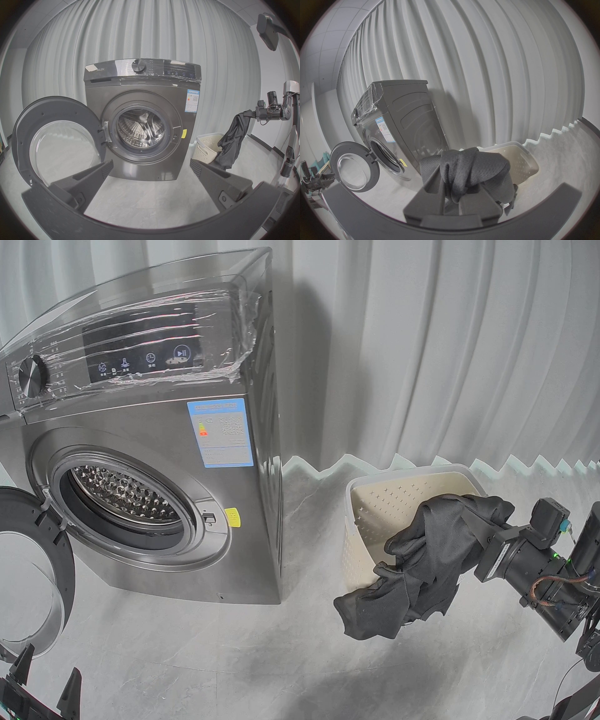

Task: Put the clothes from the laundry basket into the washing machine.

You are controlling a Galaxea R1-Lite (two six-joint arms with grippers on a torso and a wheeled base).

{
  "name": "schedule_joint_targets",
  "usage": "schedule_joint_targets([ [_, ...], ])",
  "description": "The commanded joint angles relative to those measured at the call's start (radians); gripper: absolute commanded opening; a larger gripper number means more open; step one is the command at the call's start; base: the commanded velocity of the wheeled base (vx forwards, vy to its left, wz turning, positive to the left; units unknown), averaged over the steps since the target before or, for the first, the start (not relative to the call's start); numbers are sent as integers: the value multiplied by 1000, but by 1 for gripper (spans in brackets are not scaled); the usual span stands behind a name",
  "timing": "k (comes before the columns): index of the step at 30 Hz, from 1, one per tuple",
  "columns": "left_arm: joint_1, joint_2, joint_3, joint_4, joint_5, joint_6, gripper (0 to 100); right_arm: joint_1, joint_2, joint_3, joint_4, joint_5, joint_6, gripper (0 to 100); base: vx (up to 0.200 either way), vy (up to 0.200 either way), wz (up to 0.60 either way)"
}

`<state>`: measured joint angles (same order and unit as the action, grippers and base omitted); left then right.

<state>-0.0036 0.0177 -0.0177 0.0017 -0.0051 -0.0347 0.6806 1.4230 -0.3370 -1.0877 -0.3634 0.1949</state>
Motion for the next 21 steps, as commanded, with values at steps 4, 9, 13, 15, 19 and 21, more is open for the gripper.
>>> schedule_joint_targets([
  [4, 1, -18, 15, 0, 1, -1, 100, 0, 5, -2, 0, 1, 0, 0, 0, 200, 0],
  [9, 1, -18, 15, 0, 1, -2, 100, 0, 5, -2, 0, 3, 0, 0, 0, 200, 0],
  [13, 1, -18, 15, 0, 1, -2, 100, 0, 7, -5, 0, 4, 1, 0, 0, 150, 0],
  [15, 1, -18, 15, 0, 1, -2, 100, 0, 8, -5, 0, 6, 1, 0, 0, 0, 0],
  [19, 1, -18, 15, 0, 1, -2, 100, 2, 16, -5, 0, 6, 3, 0, 0, 0, 0],
  [21, 1, -18, 15, 1, 1, -4, 100, 0, 17, -5, 0, 6, 3, 0, 0, 0, 0],
])
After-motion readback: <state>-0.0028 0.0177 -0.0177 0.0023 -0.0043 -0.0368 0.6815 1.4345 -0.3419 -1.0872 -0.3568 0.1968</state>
